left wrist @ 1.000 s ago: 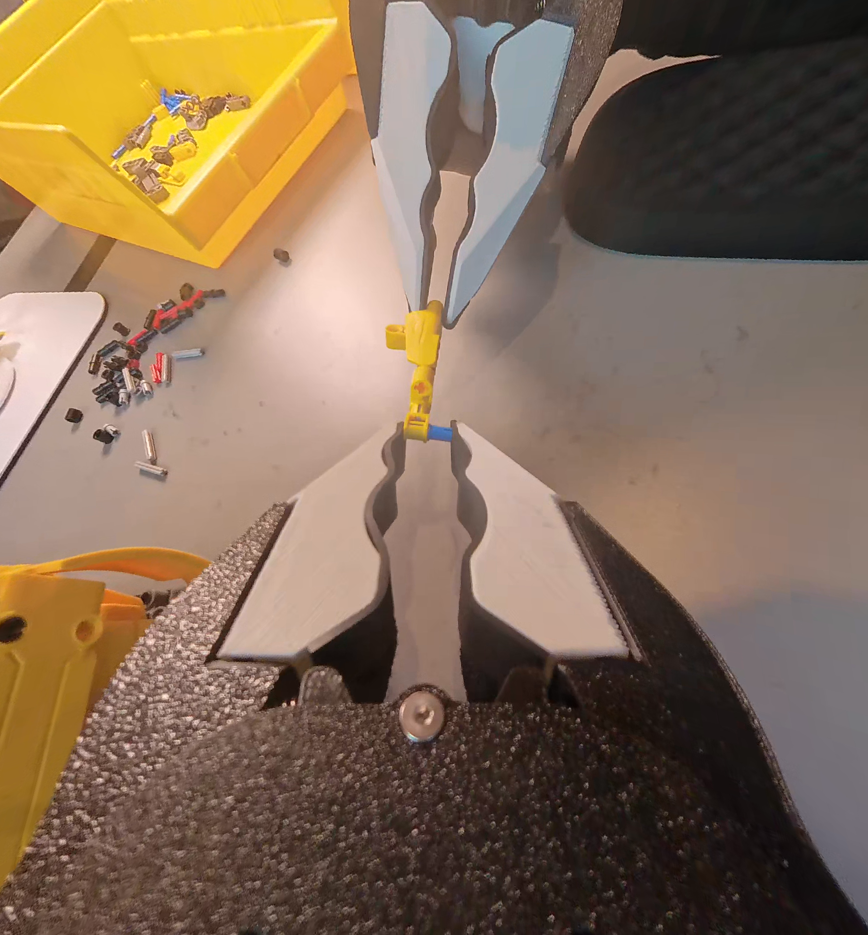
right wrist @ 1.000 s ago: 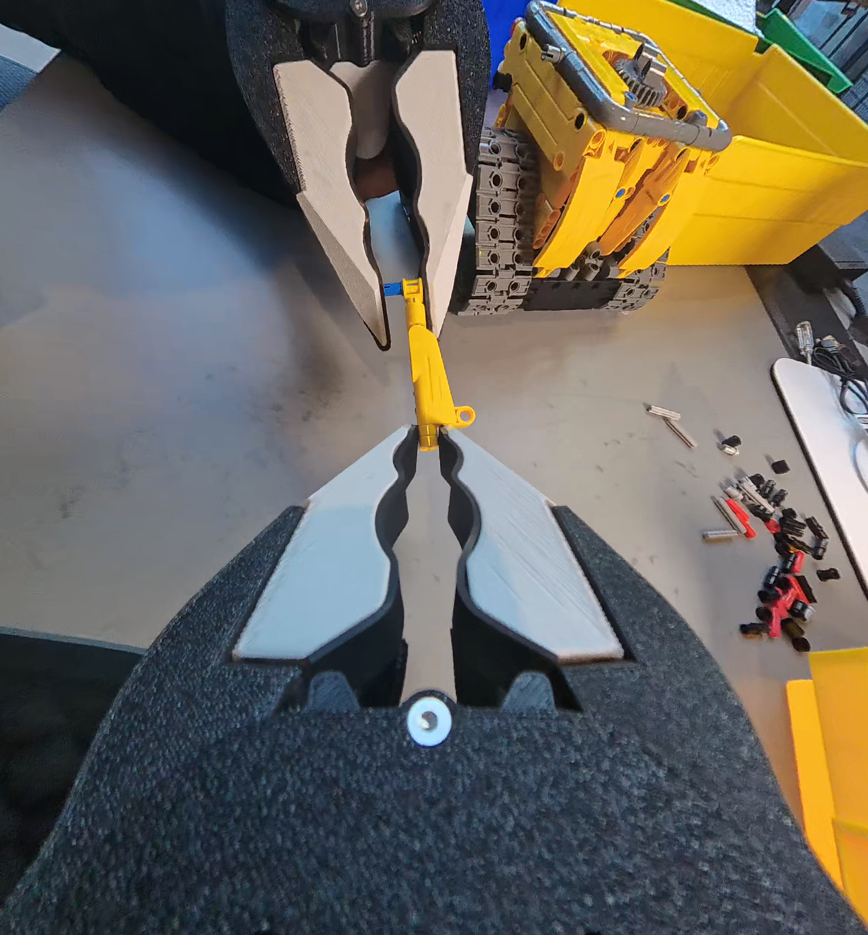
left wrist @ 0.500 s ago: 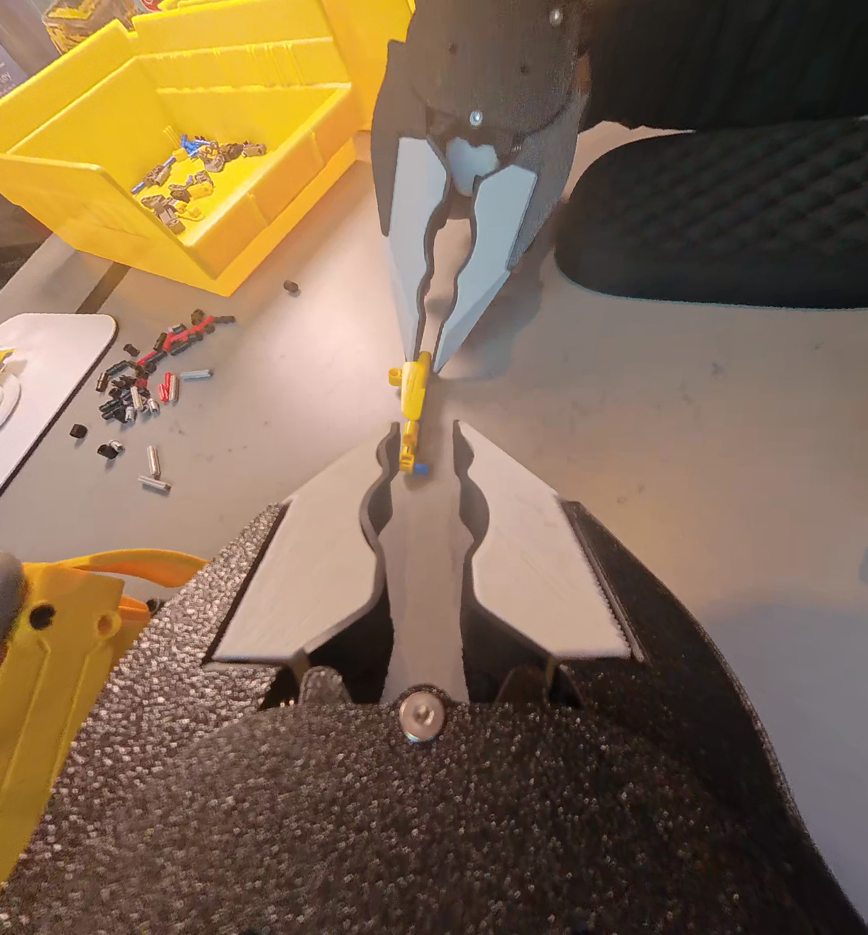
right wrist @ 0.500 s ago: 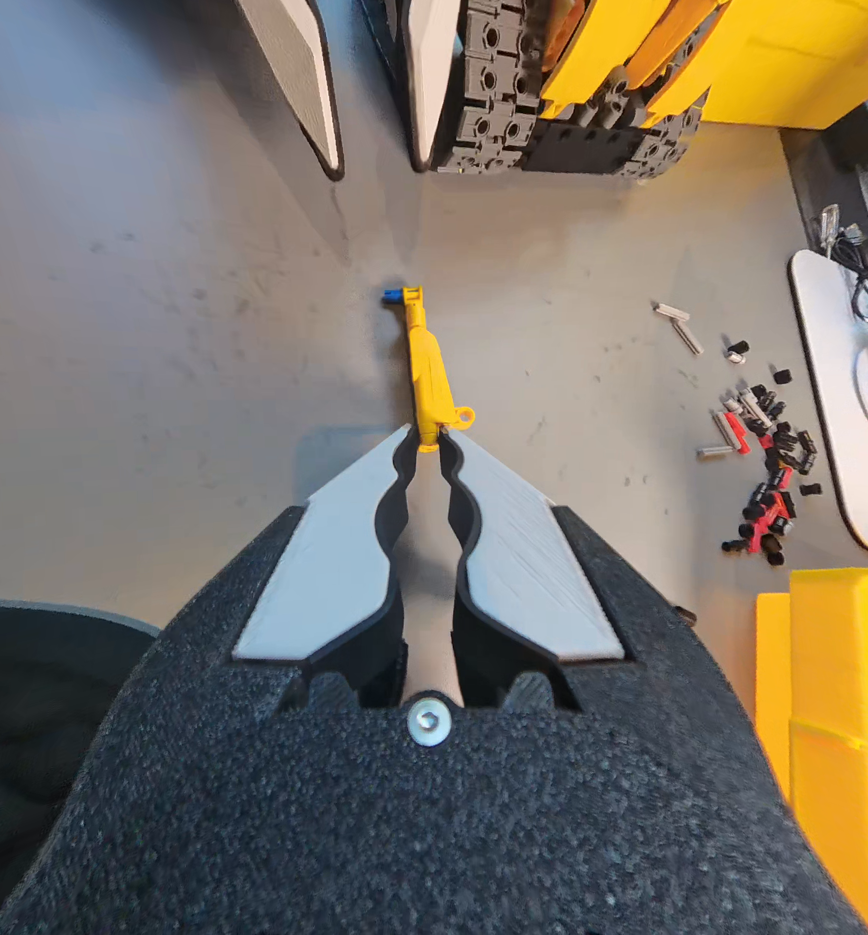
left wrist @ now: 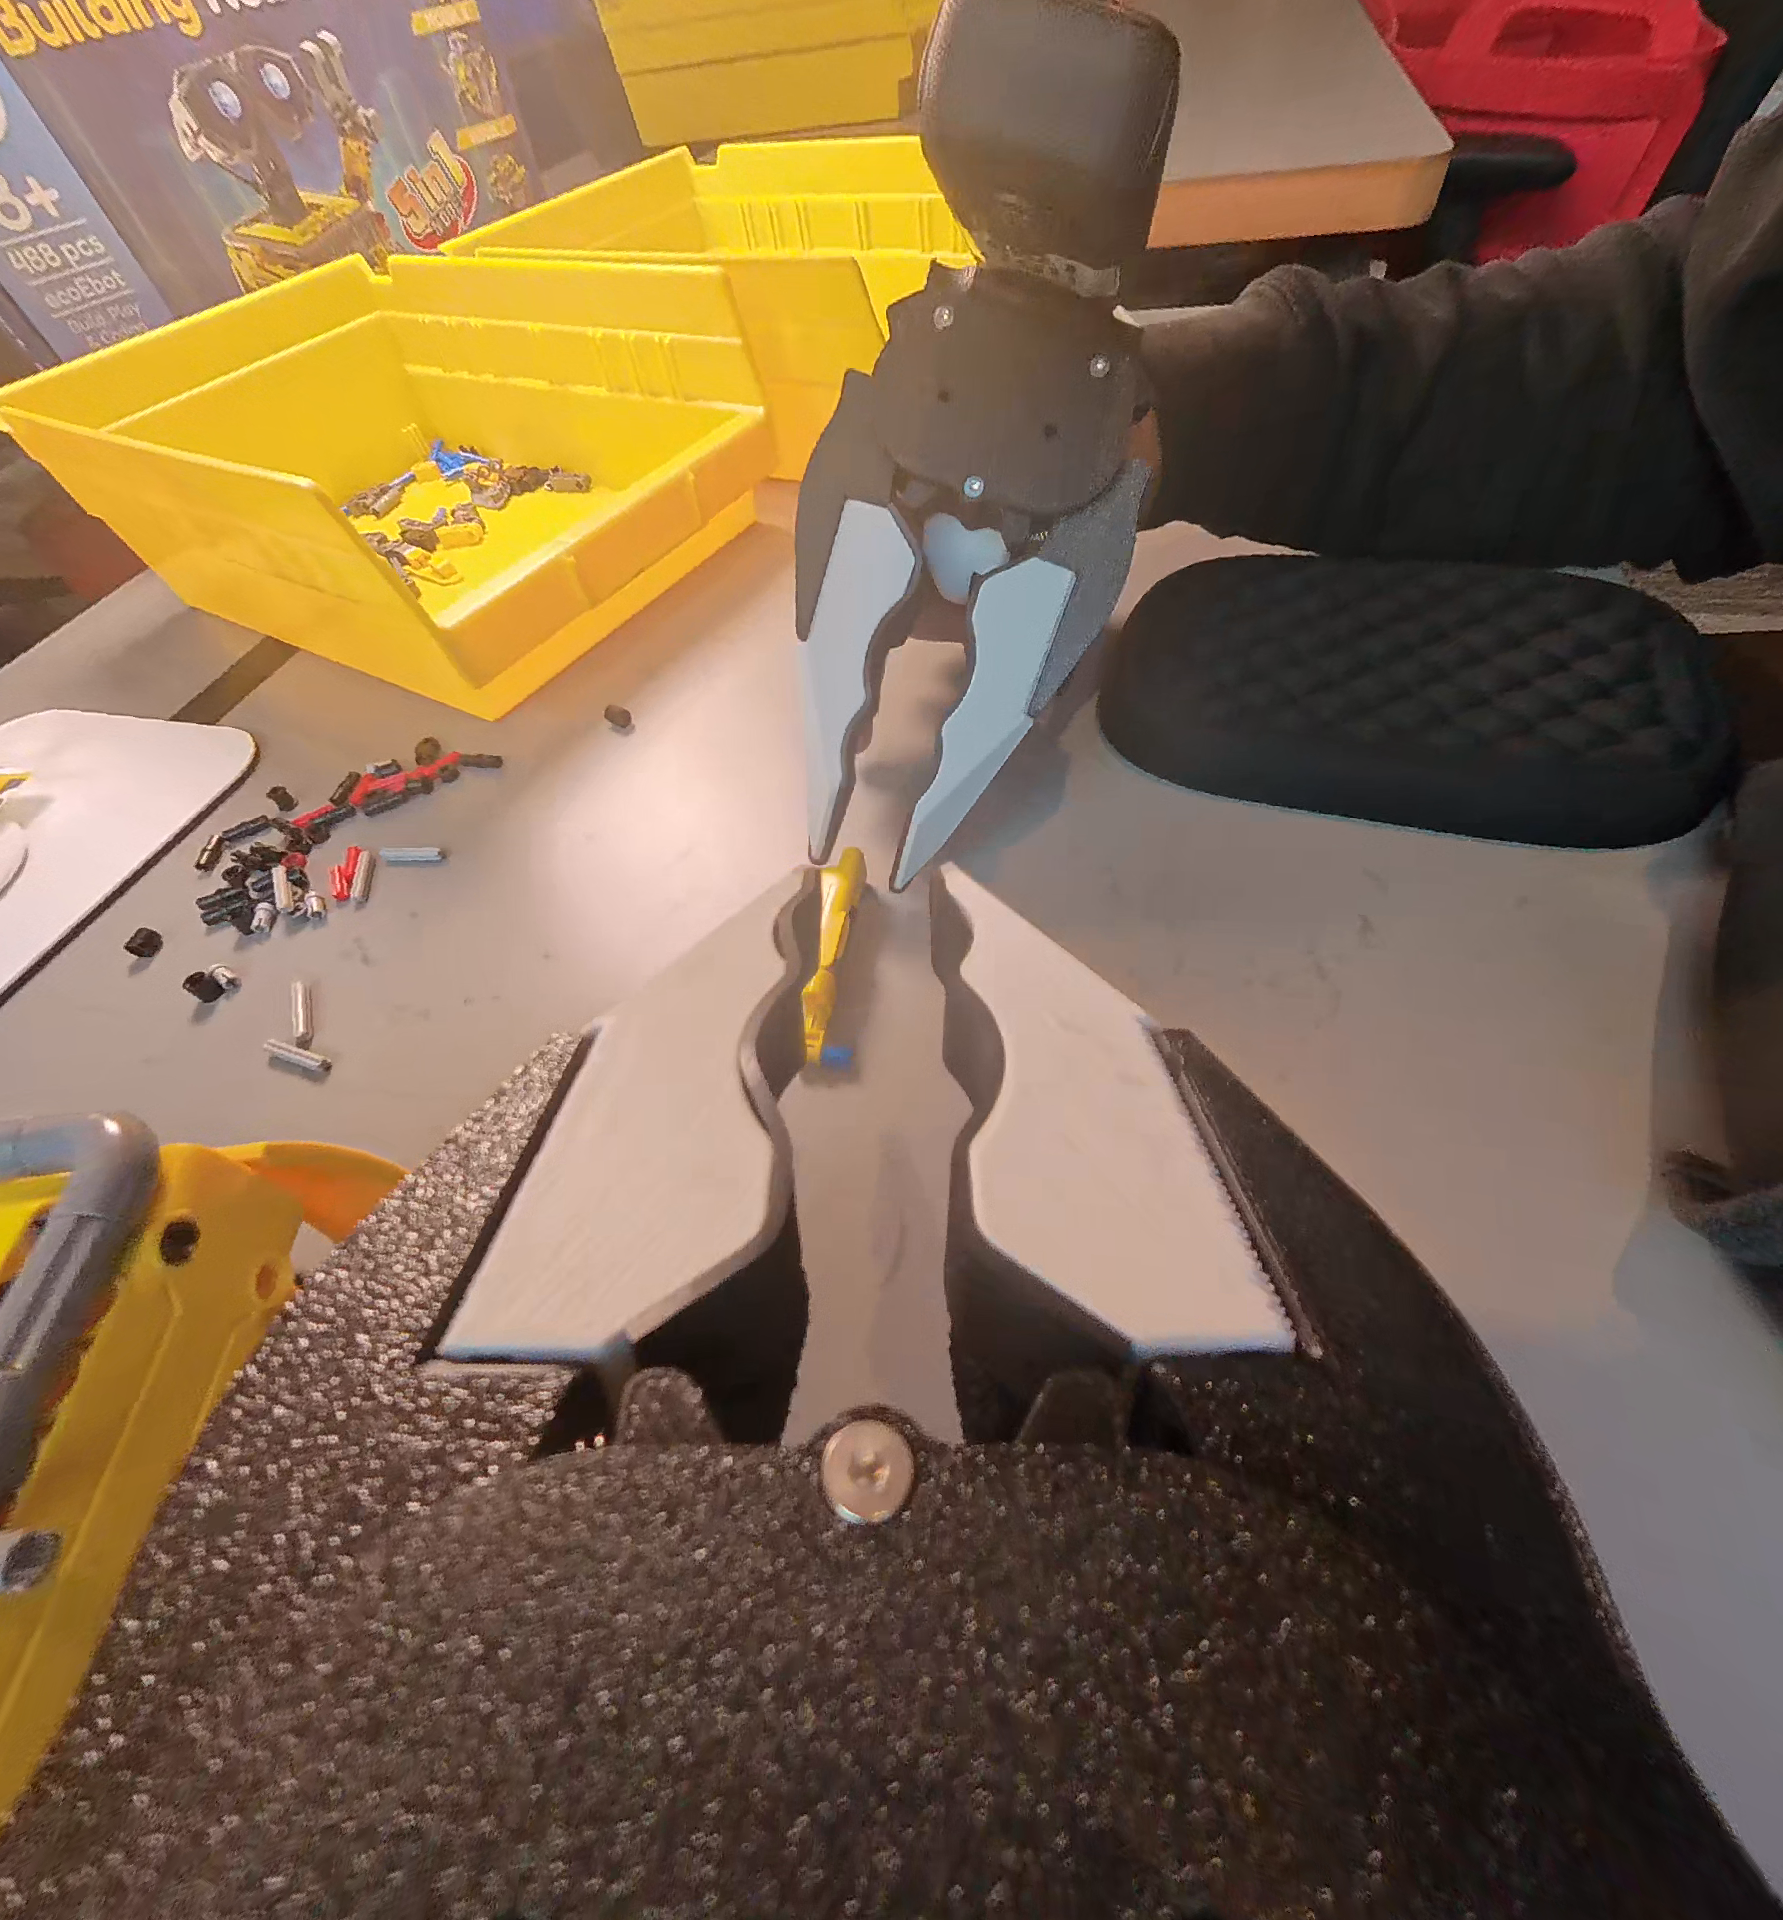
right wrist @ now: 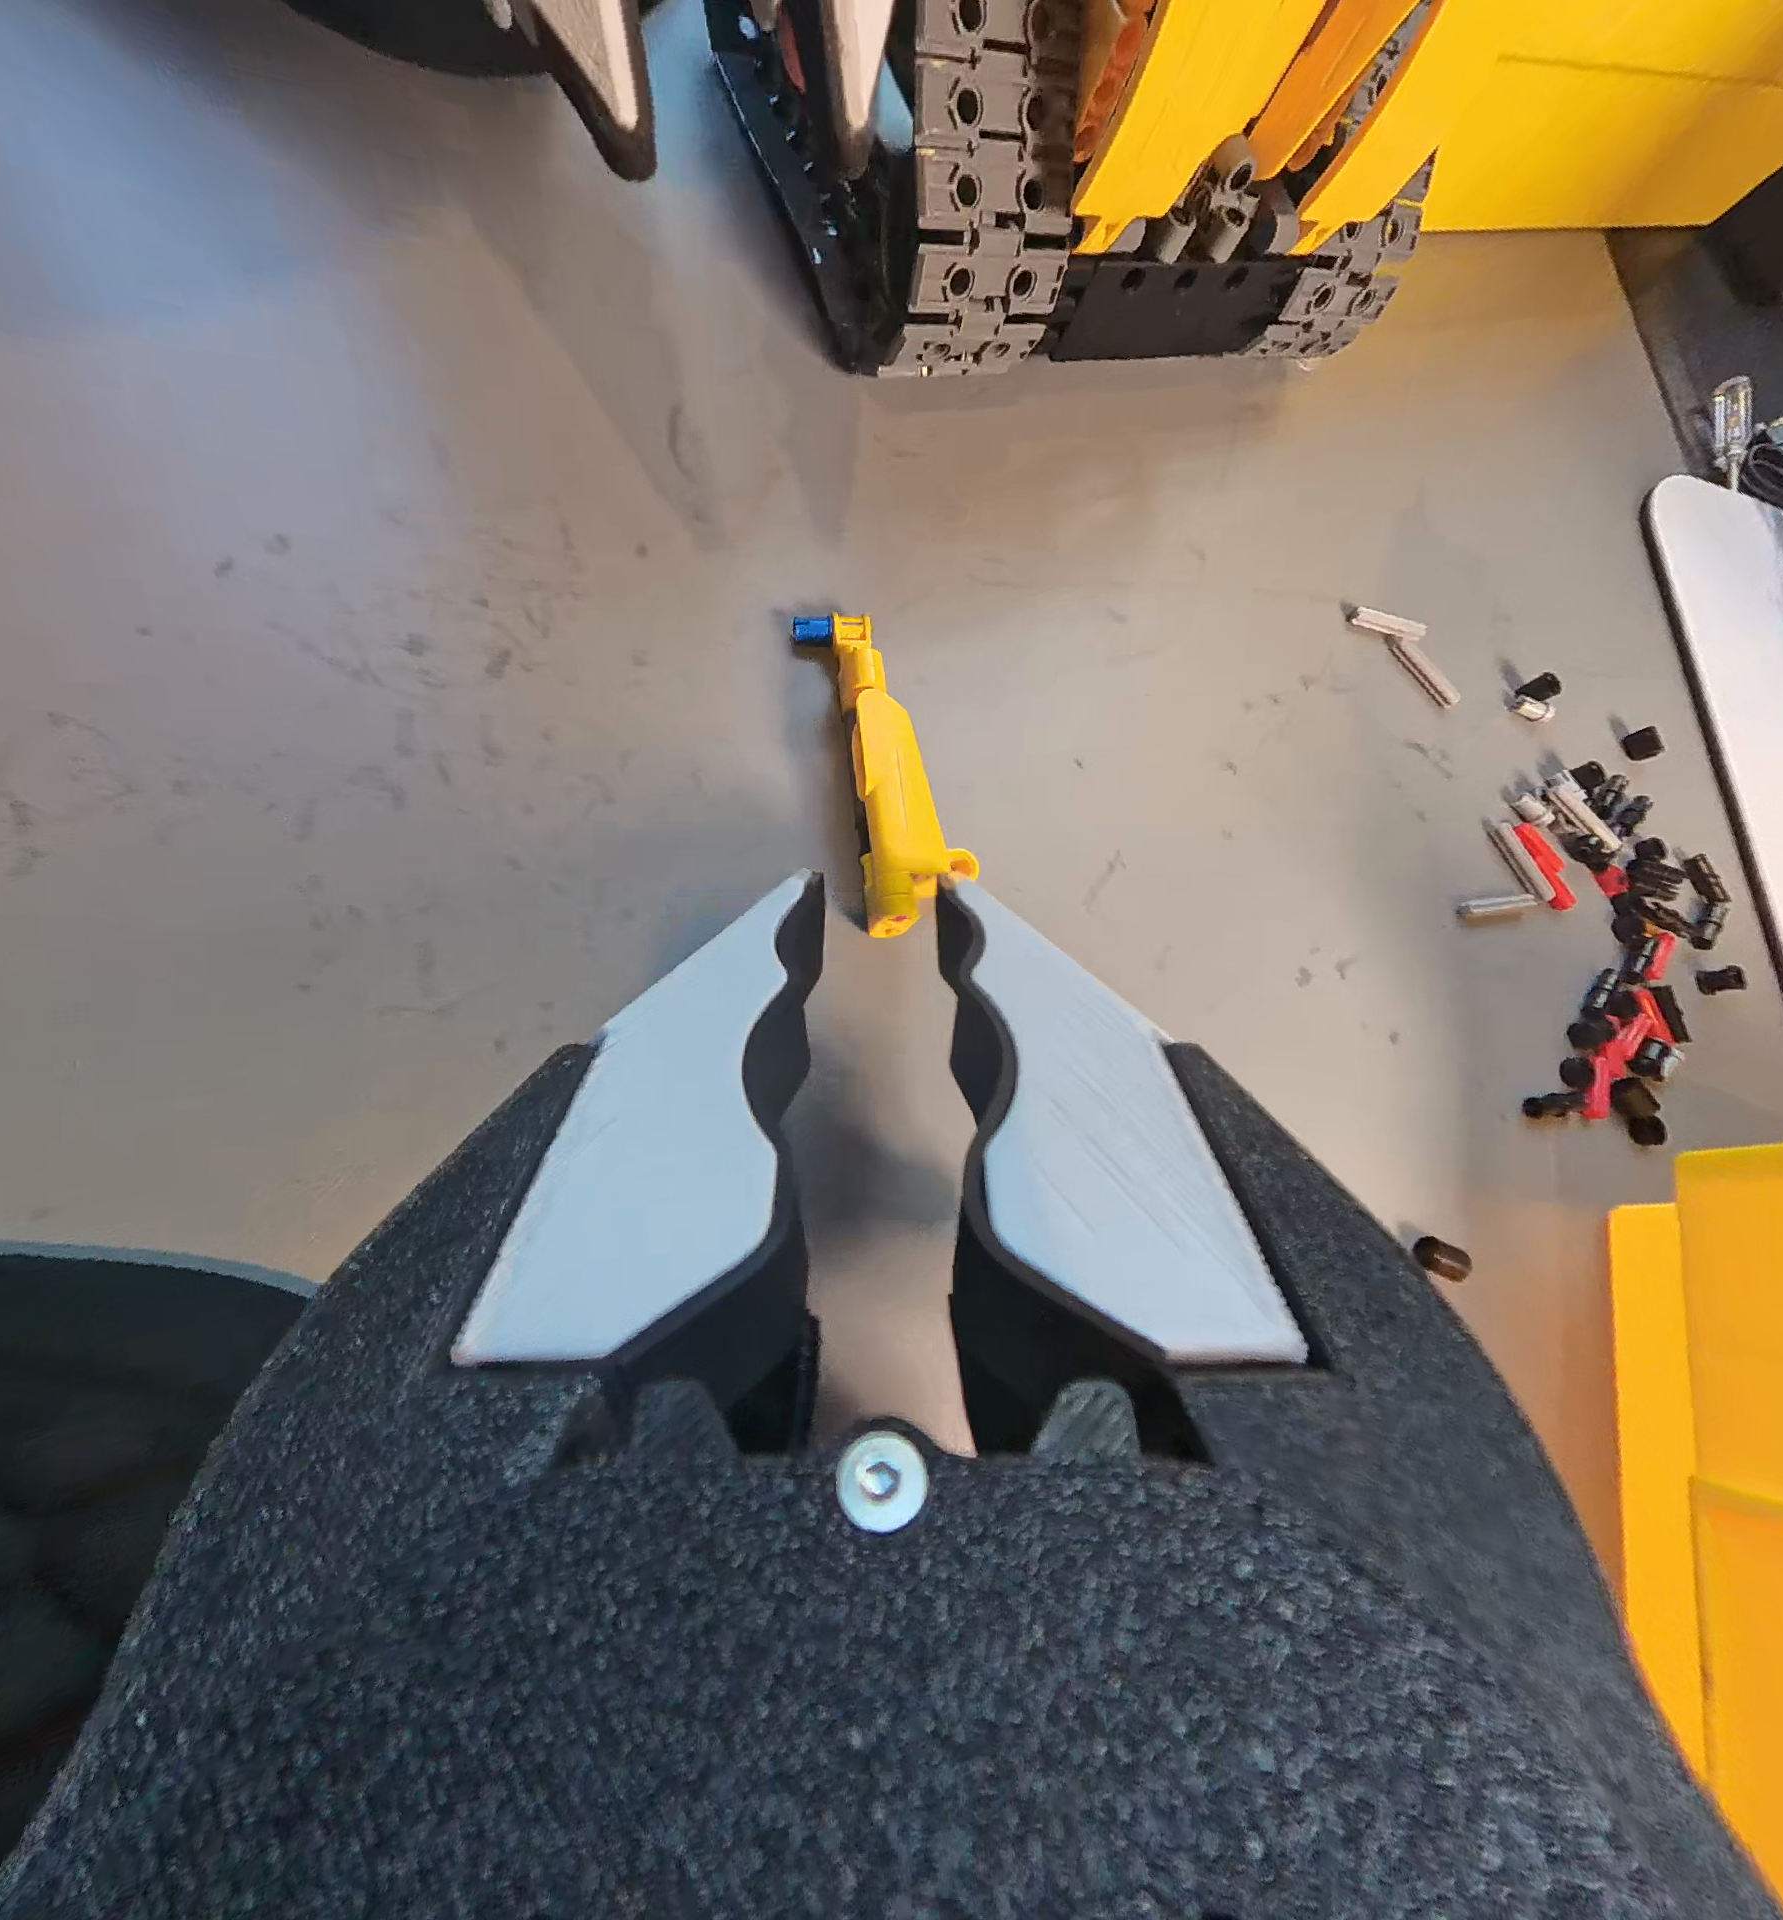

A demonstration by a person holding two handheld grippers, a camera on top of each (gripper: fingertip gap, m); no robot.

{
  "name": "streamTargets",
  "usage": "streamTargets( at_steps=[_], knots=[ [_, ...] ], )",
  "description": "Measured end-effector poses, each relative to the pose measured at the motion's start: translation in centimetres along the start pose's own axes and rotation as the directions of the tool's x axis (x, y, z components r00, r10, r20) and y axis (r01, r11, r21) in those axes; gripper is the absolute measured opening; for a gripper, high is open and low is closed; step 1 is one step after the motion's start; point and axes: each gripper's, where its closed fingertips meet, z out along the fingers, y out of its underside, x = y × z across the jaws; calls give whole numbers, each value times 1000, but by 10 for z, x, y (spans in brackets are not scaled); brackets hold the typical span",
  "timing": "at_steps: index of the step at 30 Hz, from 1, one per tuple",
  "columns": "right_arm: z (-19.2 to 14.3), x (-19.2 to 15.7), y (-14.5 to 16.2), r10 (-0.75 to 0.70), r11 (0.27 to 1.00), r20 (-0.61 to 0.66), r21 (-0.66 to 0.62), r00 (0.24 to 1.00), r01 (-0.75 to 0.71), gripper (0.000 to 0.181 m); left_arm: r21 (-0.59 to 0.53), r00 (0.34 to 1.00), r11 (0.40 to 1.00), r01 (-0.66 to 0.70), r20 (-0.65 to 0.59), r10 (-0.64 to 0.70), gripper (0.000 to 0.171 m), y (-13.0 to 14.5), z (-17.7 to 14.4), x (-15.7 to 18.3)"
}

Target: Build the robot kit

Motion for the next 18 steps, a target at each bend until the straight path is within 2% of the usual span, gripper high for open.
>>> streamTargets(
  at_steps=[4, 11, 18],
  knots=[
    [-2, 2, -4, 56, 998, 16, 31, 998, -56, 33, 15, 1000, 1000, 5, -3, -5, 19, -2, -1, 0],
    [-1, 5, -3, 74, 997, 4, 30, 997, -74, 36, 19, 1000, 1000, 8, 0, -8, 18, -3, -1, 0],
    [1, 3, -14, 171, 982, 57, 69, 984, -175, 47, 101, 994, 989, 111, 11, -113, 21, -17, -8, -7]
  ],
)
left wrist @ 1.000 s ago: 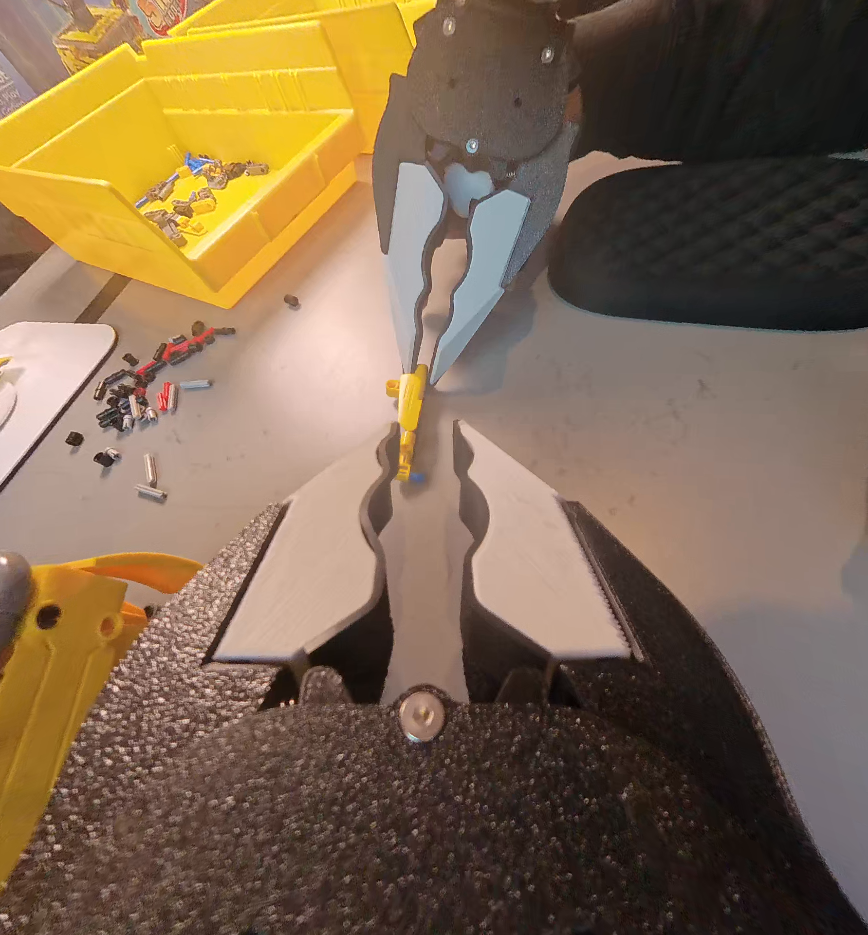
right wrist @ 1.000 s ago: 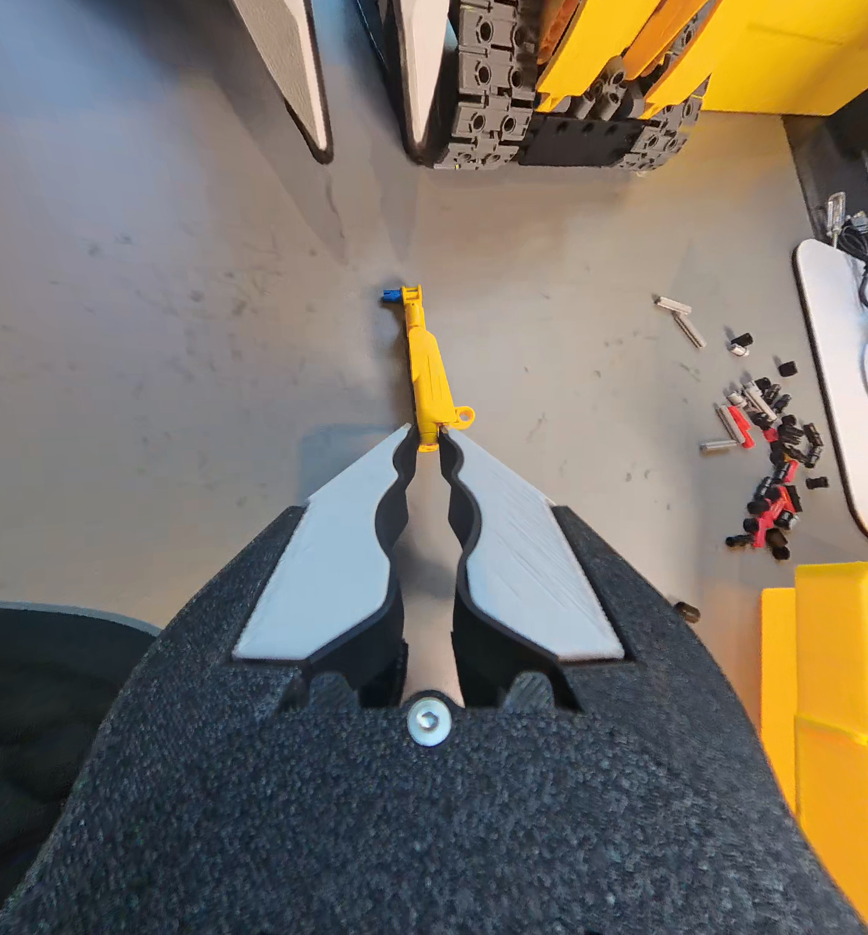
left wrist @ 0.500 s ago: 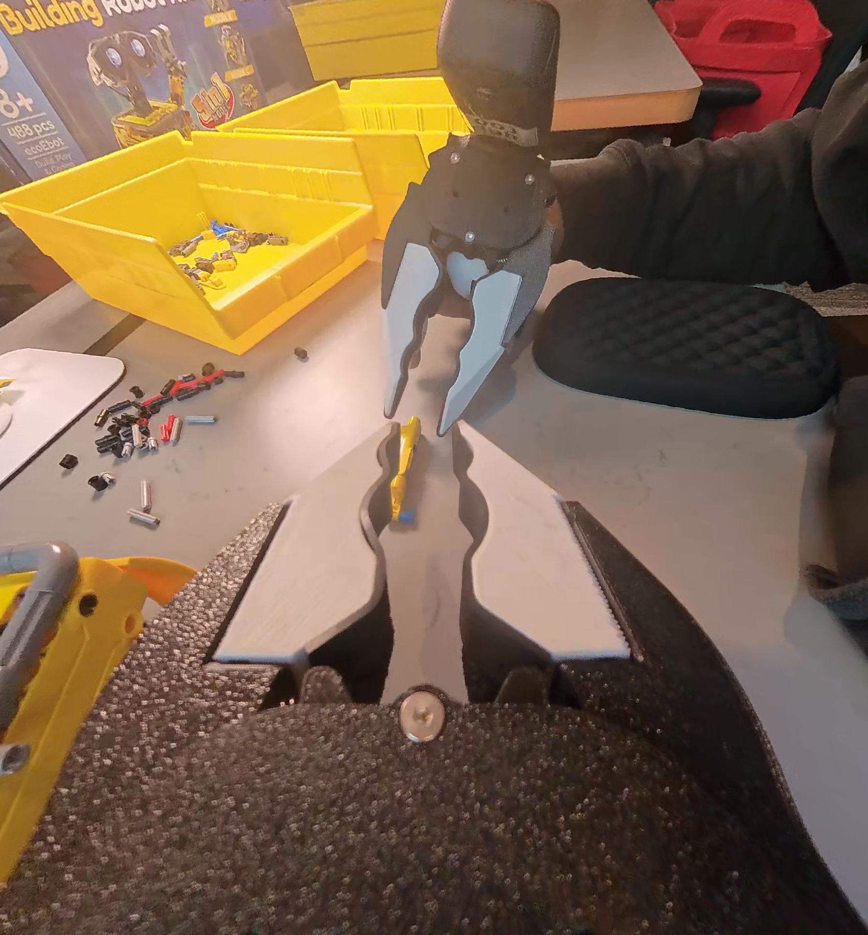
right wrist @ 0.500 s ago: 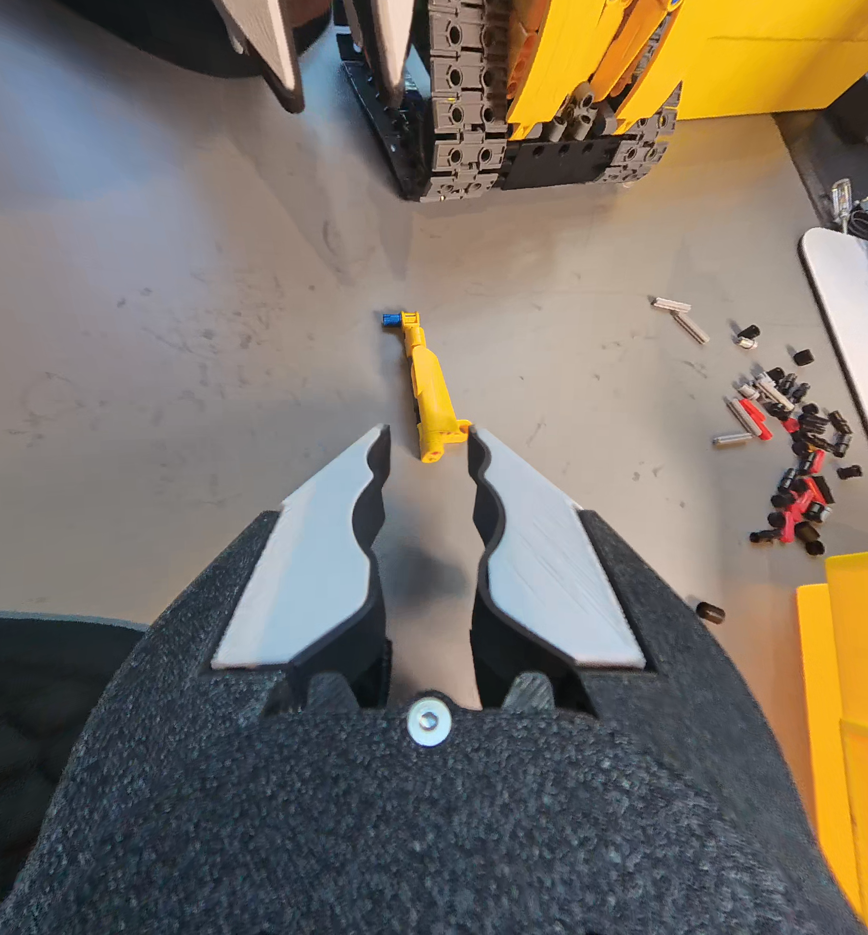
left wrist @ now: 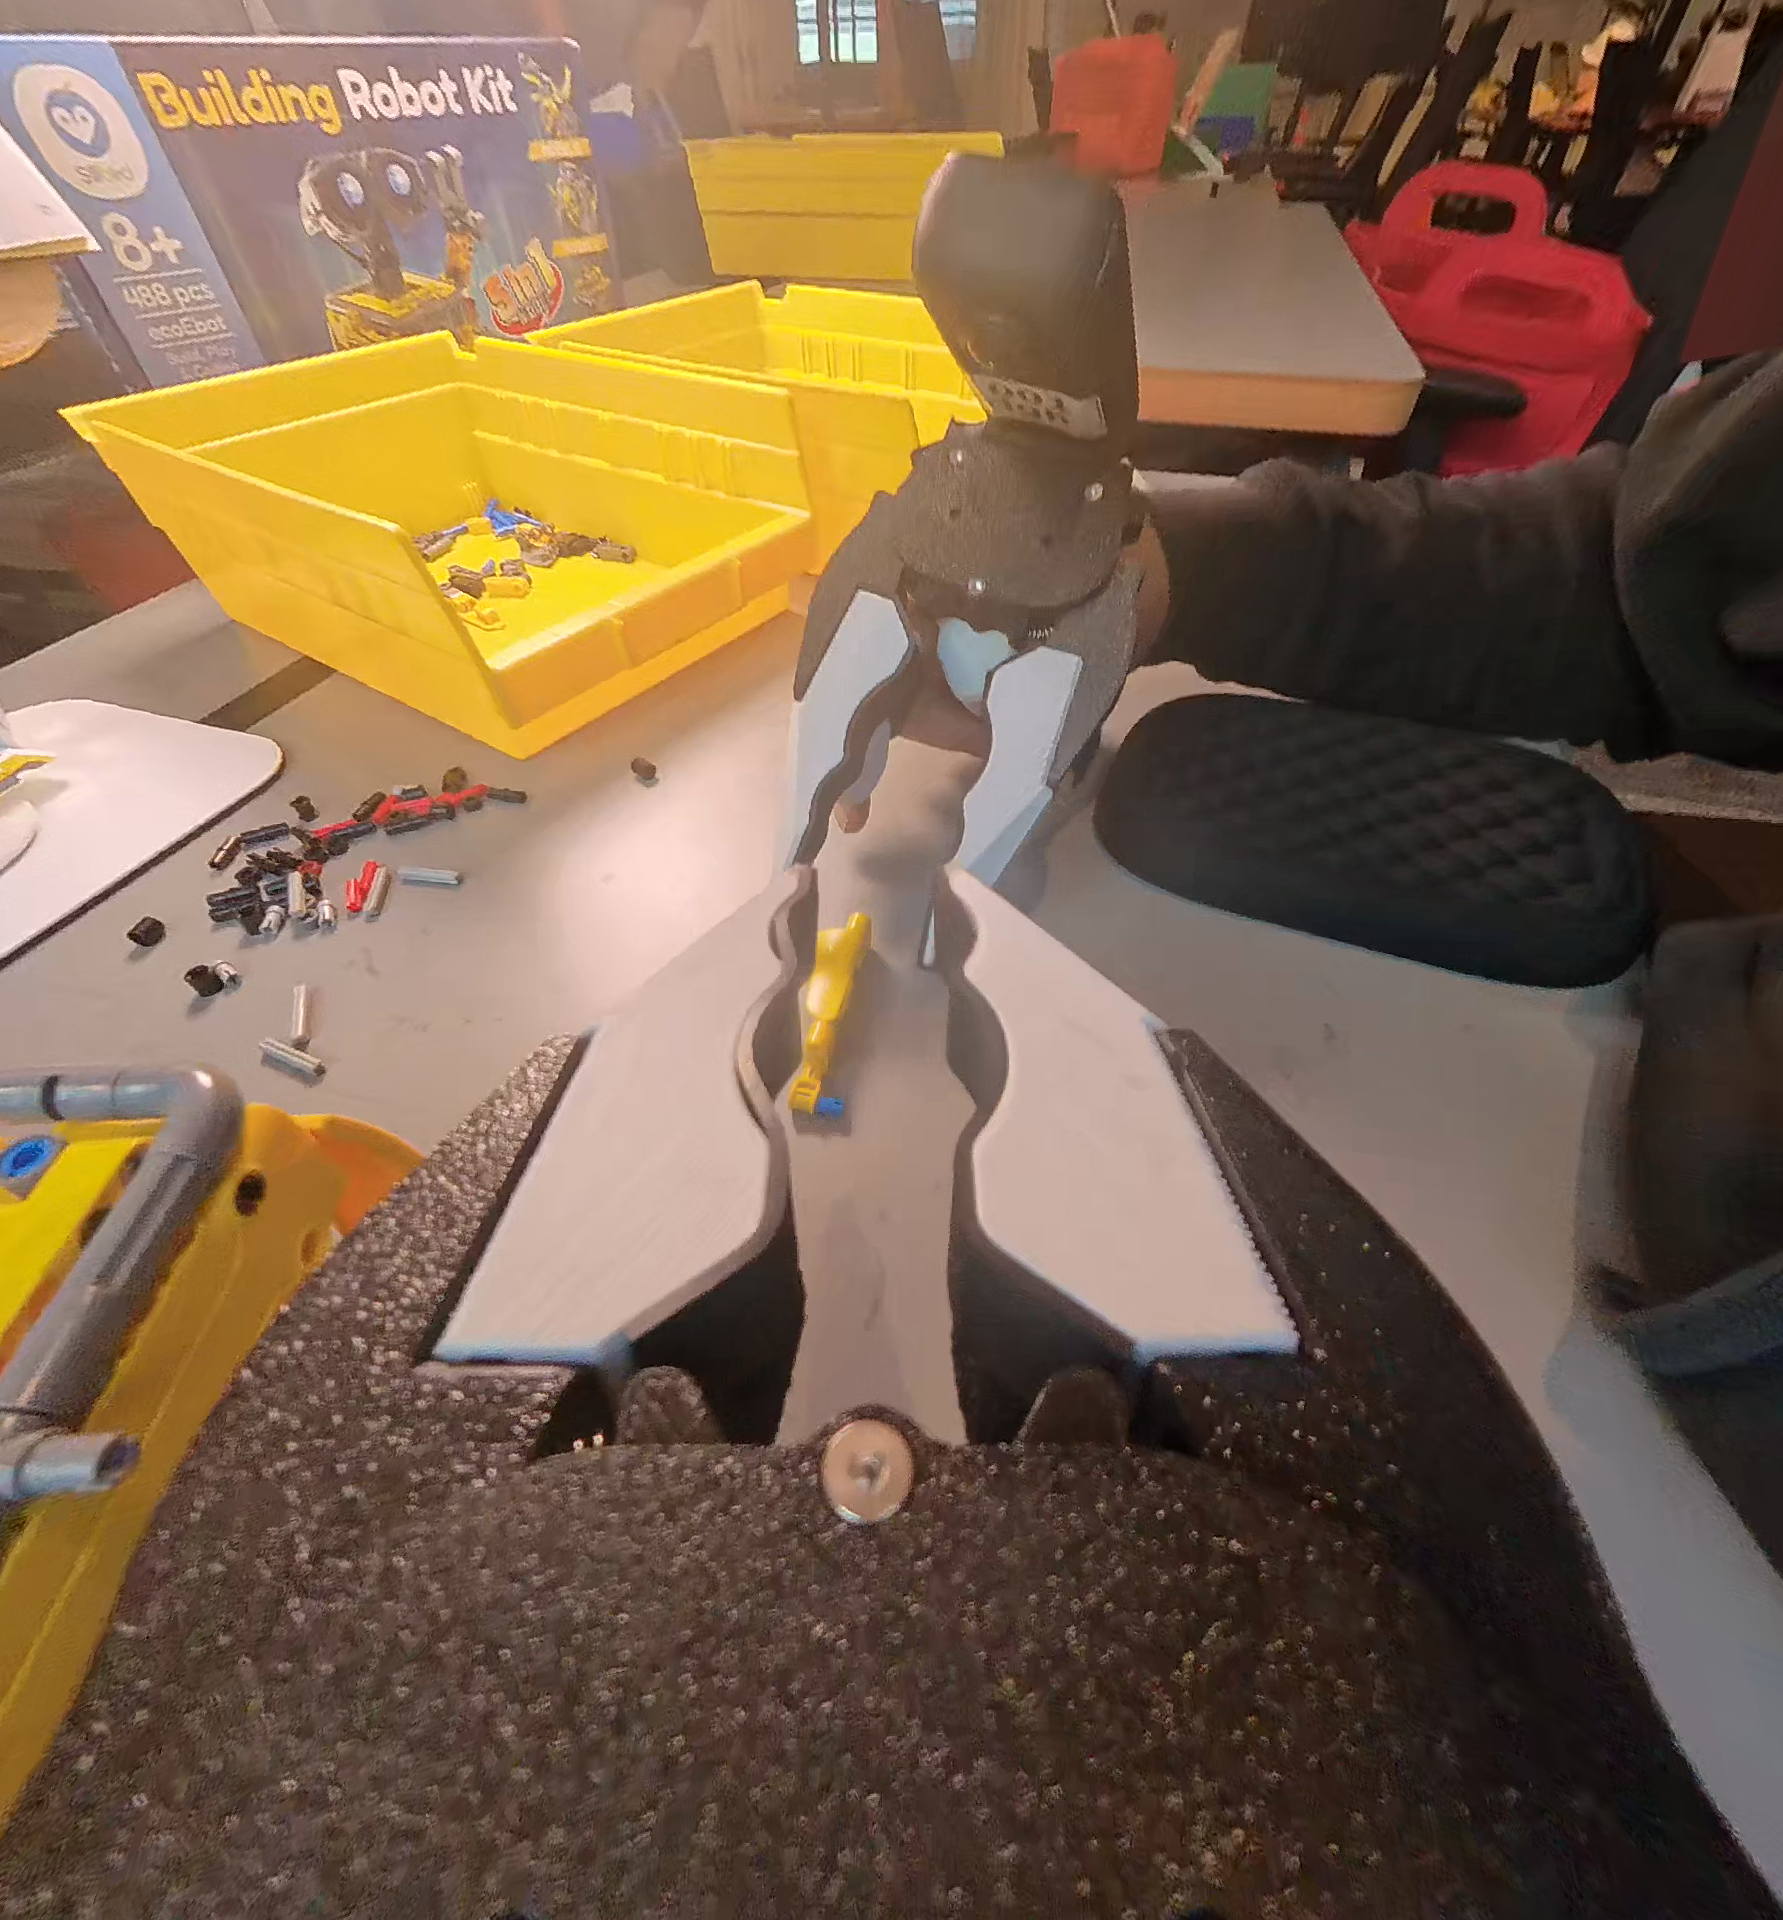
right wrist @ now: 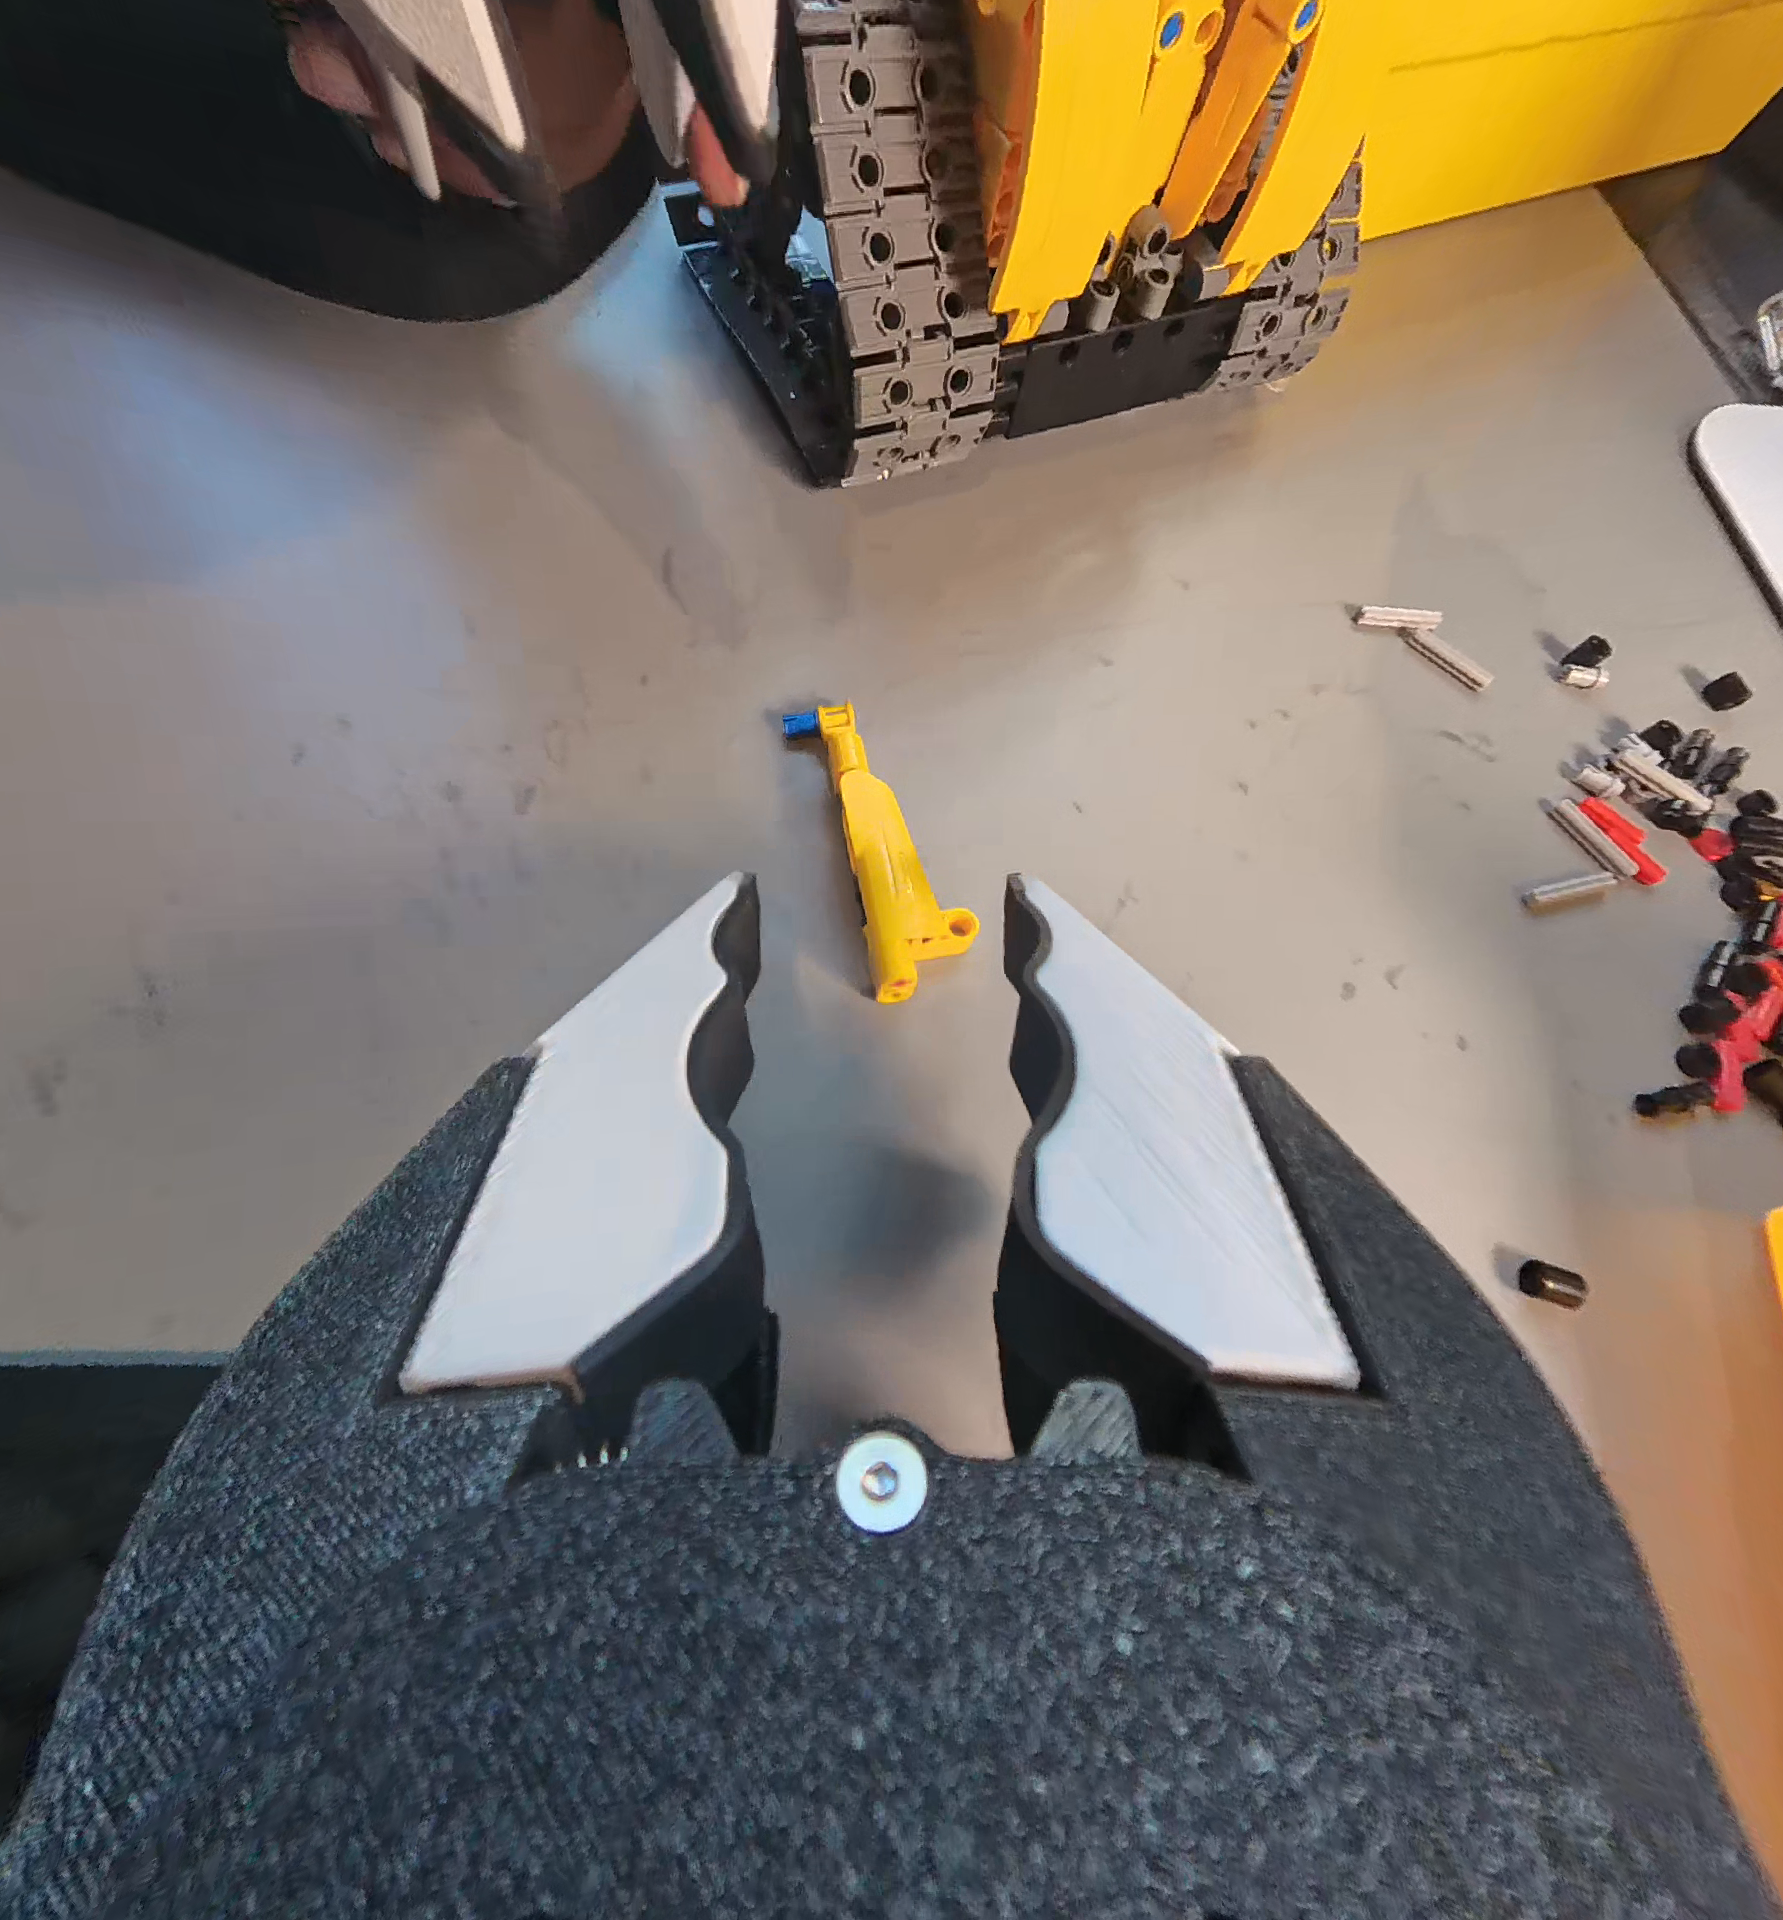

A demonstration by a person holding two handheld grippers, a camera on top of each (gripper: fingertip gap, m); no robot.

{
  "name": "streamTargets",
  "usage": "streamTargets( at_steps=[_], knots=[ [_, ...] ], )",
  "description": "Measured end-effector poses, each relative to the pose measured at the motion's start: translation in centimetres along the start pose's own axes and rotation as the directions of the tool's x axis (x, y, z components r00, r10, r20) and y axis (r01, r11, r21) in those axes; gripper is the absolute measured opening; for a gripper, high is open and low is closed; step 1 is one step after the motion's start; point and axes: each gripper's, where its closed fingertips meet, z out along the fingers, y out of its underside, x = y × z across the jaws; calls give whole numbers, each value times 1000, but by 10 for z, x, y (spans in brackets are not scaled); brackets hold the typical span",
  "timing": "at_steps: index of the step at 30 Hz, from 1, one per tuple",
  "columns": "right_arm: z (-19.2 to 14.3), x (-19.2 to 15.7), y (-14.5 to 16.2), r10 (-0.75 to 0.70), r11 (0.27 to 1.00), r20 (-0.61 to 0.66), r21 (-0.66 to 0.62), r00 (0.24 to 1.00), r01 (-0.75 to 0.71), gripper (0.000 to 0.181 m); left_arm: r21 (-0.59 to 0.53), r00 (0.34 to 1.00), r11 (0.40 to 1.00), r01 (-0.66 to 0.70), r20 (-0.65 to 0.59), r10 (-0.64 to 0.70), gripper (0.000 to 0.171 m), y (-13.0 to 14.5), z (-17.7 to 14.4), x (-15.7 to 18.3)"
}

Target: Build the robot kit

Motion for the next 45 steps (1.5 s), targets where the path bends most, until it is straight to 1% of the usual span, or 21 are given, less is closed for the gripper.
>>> streamTargets(
  at_steps=[3, 5, 6, 8, 11, 14, 16, 17, 18, 20, 23, 25, 28, 30, 31, 33, 36, 40, 43, 45],
  knots=[
    [7, 2, 4, -6, 998, 1, -64, 1000, 6, 49, 53, 999, 997, 52, 7, -53, 25, -9, -4, -4],
    [13, 0, 9, -5, 992, 38, -125, 999, 10, 45, 80, 997, 993, 83, 3, -83, 26, -13, -6, -6],
    [14, -1, 10, -13, 989, 58, -147, 998, 21, 39, 88, 996, 992, 90, 4, -91, 27, -14, -6, -6],
    [15, 1, 7, -40, 988, 73, -148, 997, 51, 14, 89, 995, 992, 93, 15, -95, 28, -14, -6, -7],
    [14, 15, 1, -62, 987, 48, -146, 997, 68, 14, 94, 993, 990, 108, 44, -113, 27, -14, -5, -9],
    [11, 39, 0, -99, 985, -40, -144, 994, 92, 14, 108, 988, 986, 124, 81, -133, 28, -15, -5, -10],
    [6, 60, 4, -128, 982, -139, -159, 982, 105, 14, 118, 986, 986, 116, 103, -128, 28, -17, -5, -9],
    [4, 64, 9, -131, 979, -153, -175, 980, 103, 14, 122, 986, 987, 102, 119, -116, 28, -18, -6, -9],
    [4, 63, 16, -123, 975, -134, -199, 983, 95, 14, 124, 986, 988, 87, 131, -104, 28, -19, -7, -9],
    [4, 64, 26, -119, 970, -142, -226, 983, 84, 16, 130, 985, 989, 75, 143, -94, 28, -21, -7, -8],
    [0, 64, 20, -84, 984, -157, -169, 984, 57, 21, 130, 985, 989, 71, 150, -90, 28, -21, -8, -9],
    [-10, 66, 9, -65, 994, -183, -101, 981, 47, 29, 144, 983, 988, 62, 160, -85, 28, -23, -11, -13],
    [-38, 67, -26, -28, 994, -239, 98, 971, 53, 43, 190, 981, 981, 24, 184, -60, 28, -33, -20, -18],
    [-62, 66, -49, 11, 965, -282, 254, 959, 63, 52, 228, 978, 974, -8, 207, -41, 27, -41, -29, -22],
    [-73, 65, -56, 39, 946, -299, 319, 953, 62, 56, 250, 975, 968, -25, 218, -31, 27, -46, -34, -23],
    [-90, 66, -59, 87, 915, -350, 399, 933, 64, 63, 283, 966, 957, -70, 259, -6, 27, -54, -45, -29],
    [-106, 71, -48, 160, 879, -434, 471, 886, 72, 59, 317, 933, 936, -152, 358, 30, 27, -67, -67, -44],
    [-113, 80, -39, 231, 859, -493, 508, 839, 62, 58, 307, 836, 924, -227, 548, 23, 29, -74, -107, -82],
    [-110, 83, -38, 272, 845, -499, 533, 823, 44, 57, 297, 773, 937, -184, 633, -49, 35, -65, -128, -111],
    [-108, 83, -38, 280, 843, -510, 537, 813, 46, 57, 306, 753, 940, -154, 652, -88, 36, -57, -134, -122]
  ],
)
